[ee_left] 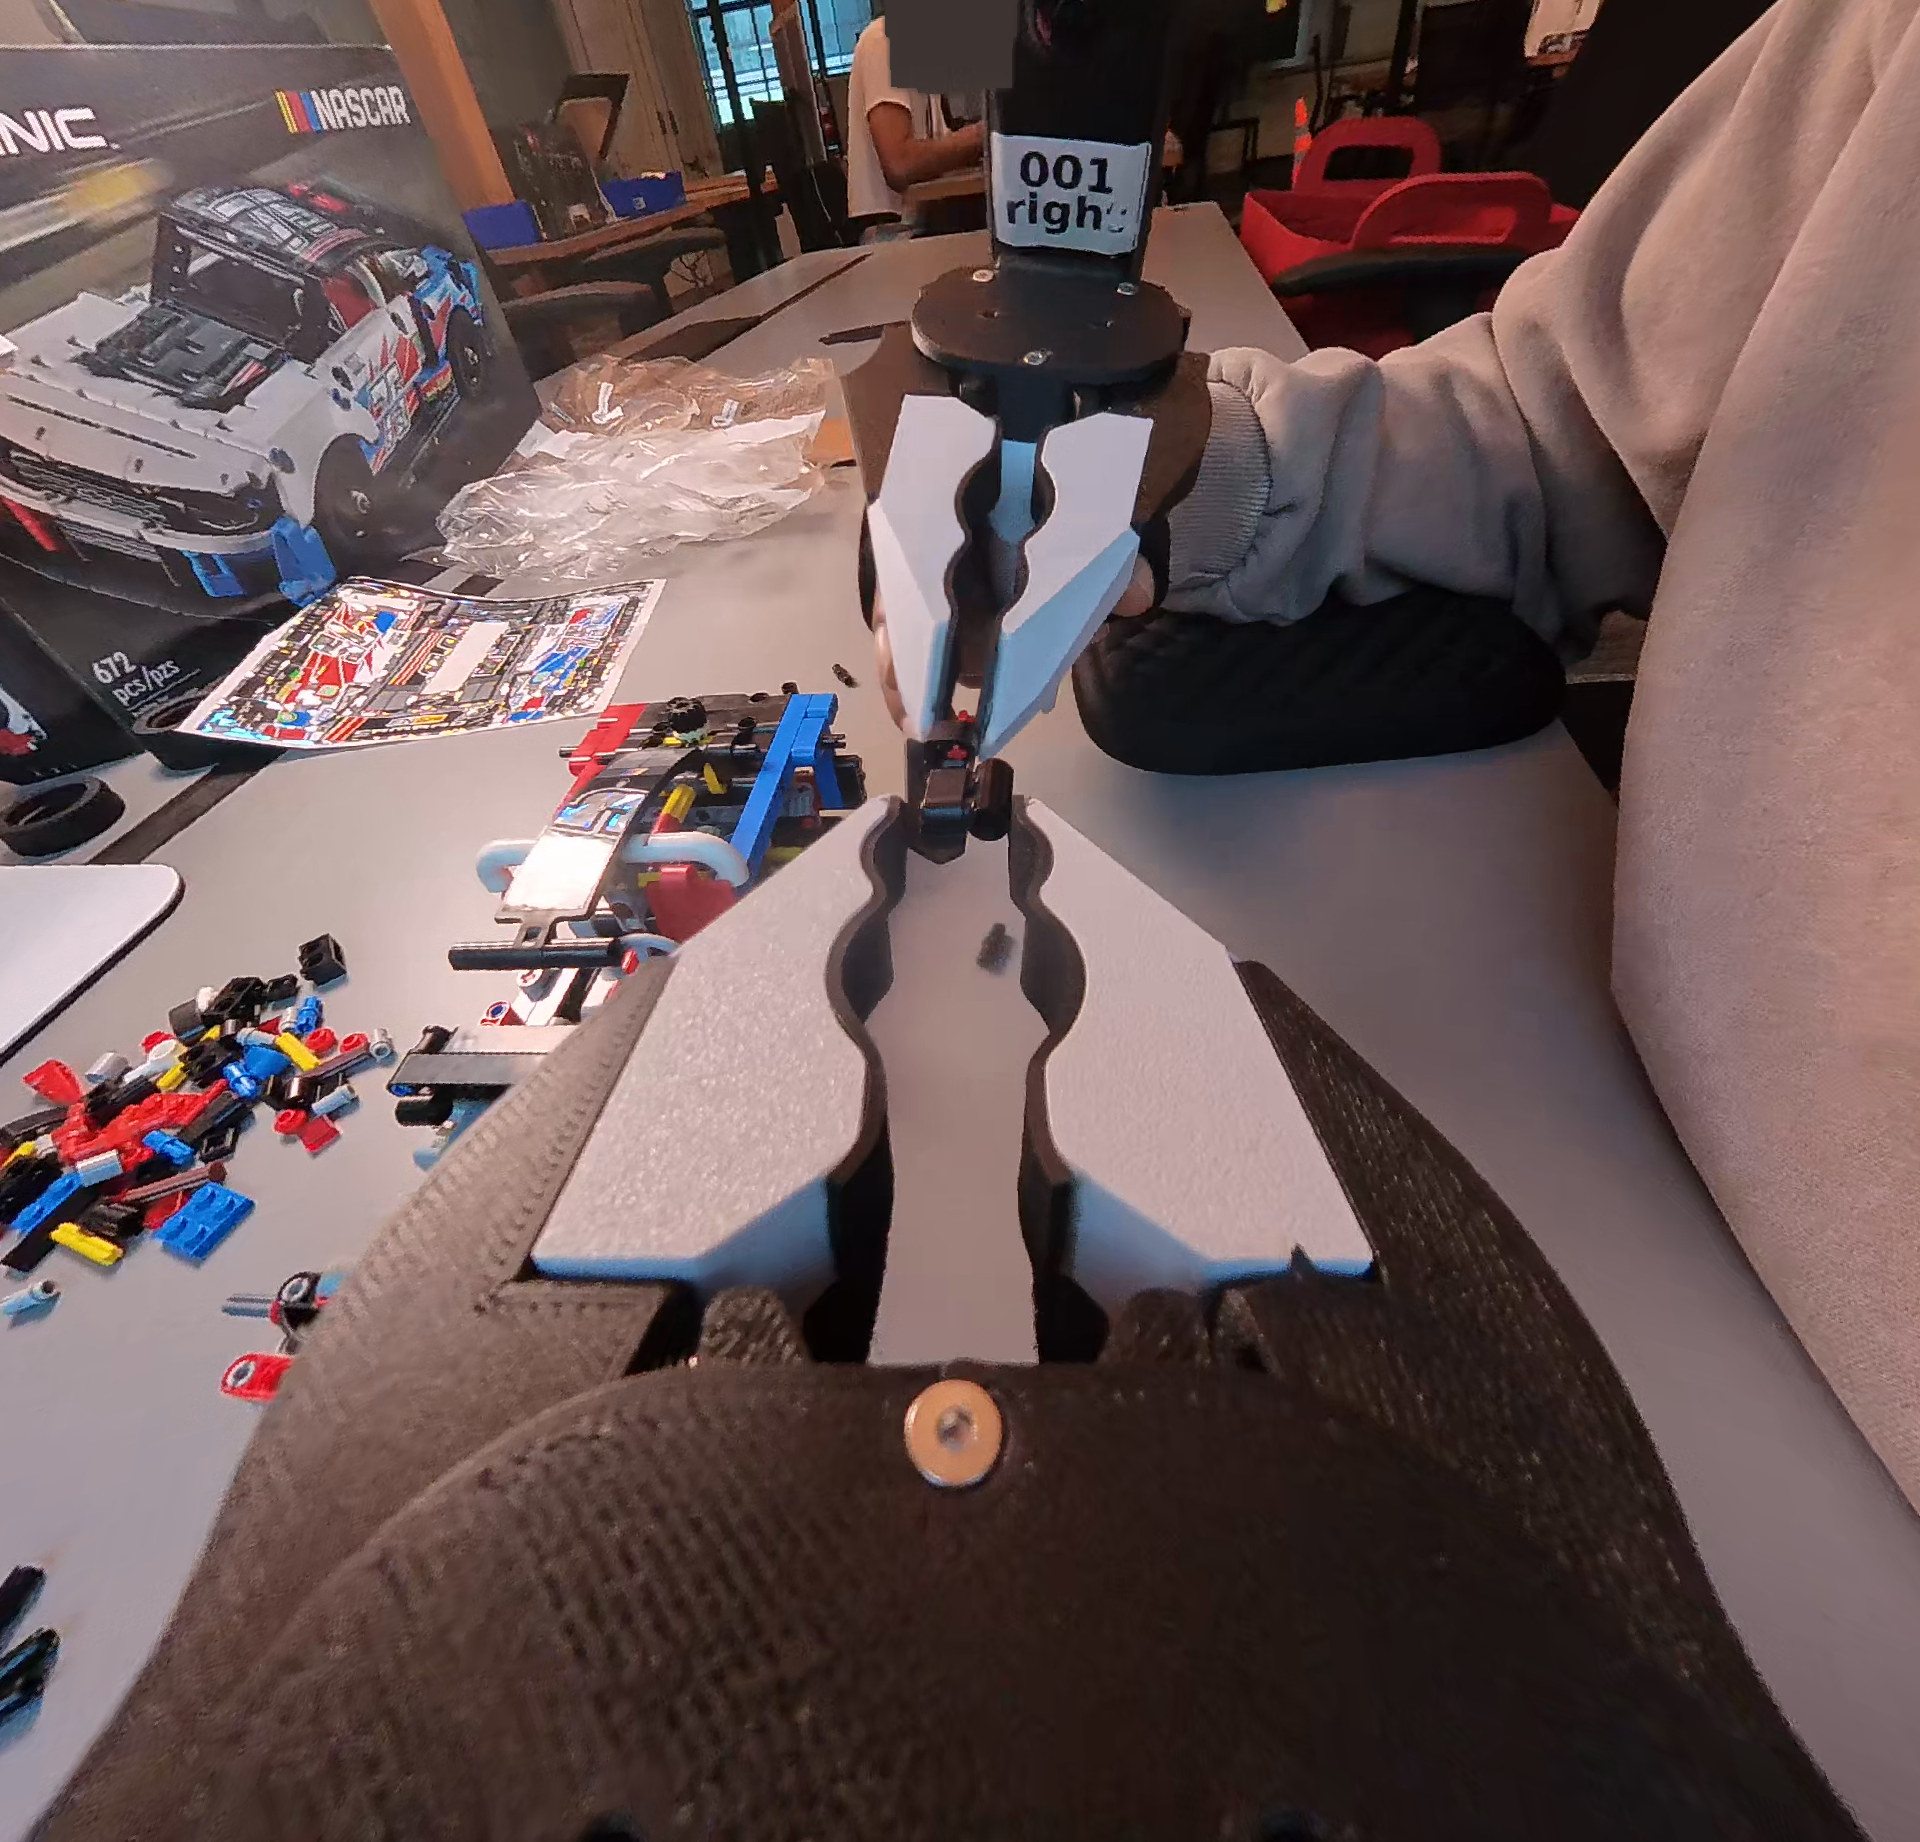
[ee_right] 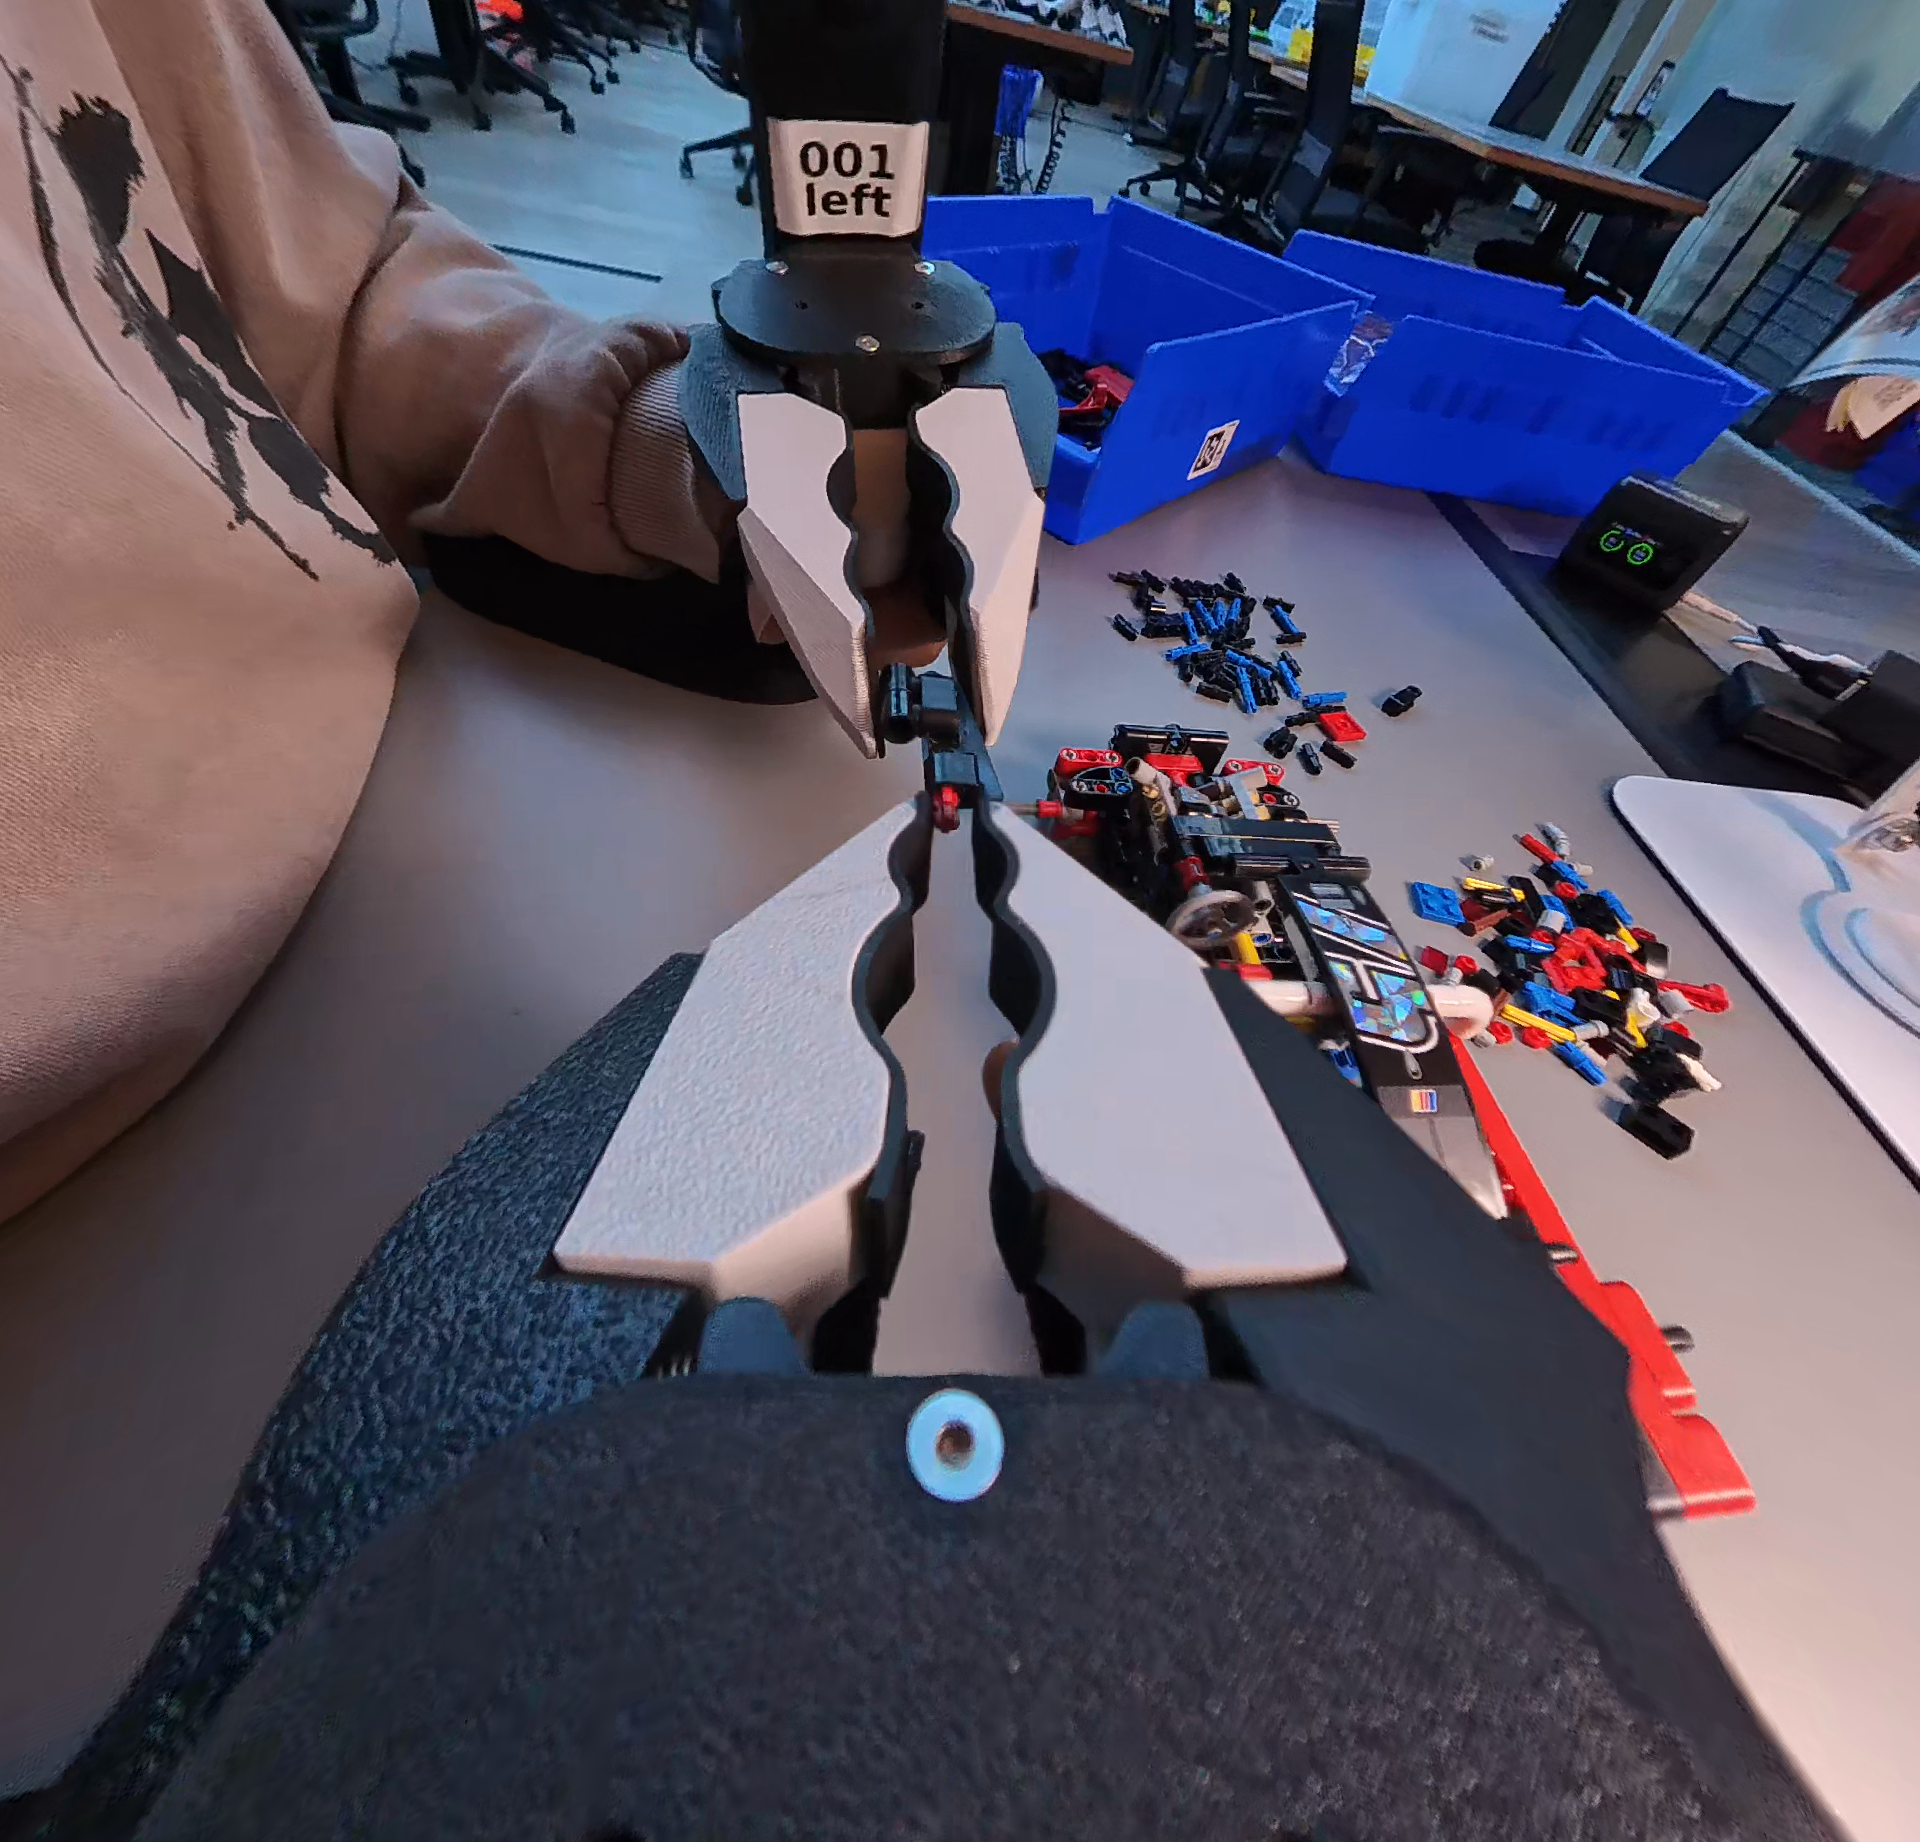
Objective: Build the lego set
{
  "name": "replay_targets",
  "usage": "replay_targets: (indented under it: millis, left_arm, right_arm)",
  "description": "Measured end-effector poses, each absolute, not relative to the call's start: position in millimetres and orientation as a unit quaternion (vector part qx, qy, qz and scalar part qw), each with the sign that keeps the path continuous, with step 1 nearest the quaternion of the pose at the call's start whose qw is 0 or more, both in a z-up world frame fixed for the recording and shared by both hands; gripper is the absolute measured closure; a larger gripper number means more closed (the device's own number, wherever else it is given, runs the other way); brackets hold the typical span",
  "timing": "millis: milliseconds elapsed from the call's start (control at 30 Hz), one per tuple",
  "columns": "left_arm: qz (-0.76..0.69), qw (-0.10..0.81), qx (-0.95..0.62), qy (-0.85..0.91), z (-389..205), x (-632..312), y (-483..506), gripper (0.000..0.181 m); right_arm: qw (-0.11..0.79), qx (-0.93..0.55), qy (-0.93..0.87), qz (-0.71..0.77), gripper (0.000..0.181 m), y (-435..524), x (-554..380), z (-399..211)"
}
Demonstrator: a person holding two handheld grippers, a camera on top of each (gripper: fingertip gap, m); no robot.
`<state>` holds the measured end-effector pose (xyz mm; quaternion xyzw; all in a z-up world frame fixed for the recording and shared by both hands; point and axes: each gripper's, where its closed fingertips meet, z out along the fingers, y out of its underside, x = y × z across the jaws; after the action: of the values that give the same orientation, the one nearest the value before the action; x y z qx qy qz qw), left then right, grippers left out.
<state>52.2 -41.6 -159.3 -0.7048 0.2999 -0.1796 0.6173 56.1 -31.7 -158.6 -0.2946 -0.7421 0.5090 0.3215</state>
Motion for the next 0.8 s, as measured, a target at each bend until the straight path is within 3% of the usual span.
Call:
replay_targets:
  millis: [567,700,800]
  left_arm:
    - [-0.206,0.61,-0.708,0.29,-159.1,53.0,-43.1,0.164]
    - [-0.213,0.608,-0.709,0.286,-158.8,52.5,-43.6,0.164]
    - [-0.214,0.604,-0.712,0.289,-161.2,53.7,-43.7,0.164]
  right_arm:
    - [0.321,-0.288,-0.746,0.508,0.179,-34.0,57.7,-159.0]
    - [0.334,-0.285,-0.746,0.501,0.167,-32.7,56.6,-158.4]
    - [0.341,-0.277,-0.745,0.501,0.174,-34.3,57.2,-156.8]
